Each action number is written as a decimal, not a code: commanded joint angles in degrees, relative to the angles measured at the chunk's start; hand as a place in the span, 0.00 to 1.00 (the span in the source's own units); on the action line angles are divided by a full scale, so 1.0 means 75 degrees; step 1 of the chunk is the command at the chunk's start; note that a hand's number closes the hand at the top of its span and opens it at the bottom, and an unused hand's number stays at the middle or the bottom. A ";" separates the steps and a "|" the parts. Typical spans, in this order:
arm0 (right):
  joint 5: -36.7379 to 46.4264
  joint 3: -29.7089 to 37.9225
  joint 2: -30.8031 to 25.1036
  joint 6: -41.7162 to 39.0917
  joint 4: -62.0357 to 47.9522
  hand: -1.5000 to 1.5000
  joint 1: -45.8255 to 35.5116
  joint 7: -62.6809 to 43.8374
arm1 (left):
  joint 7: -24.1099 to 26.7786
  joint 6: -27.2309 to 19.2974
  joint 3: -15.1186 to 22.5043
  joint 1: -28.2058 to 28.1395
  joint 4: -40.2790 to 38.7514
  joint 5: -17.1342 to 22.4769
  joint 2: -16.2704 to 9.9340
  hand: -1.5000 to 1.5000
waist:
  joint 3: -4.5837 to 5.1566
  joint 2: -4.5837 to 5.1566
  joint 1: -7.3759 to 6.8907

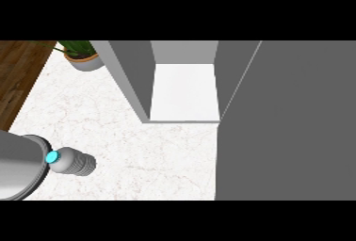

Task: Pick up the bottled water, place it into the cabinet and close the cabinet

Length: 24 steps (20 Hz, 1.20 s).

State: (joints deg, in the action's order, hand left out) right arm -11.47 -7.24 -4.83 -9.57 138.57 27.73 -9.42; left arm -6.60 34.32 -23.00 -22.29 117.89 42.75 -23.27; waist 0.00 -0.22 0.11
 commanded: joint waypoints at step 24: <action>0.0032 -0.0265 -0.0131 -0.1084 0.1040 0.00 0.2763 0.1624 | 0.3358 0.0143 0.0251 0.2222 -0.5303 -0.4956 0.1465 0.00 | 0.0014 0.0015 0.0233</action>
State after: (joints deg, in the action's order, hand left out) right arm -9.75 -8.94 -5.48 -16.45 139.76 43.43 2.62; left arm 13.83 36.82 -22.93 -8.66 85.86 10.64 -14.32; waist -0.37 -0.30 1.31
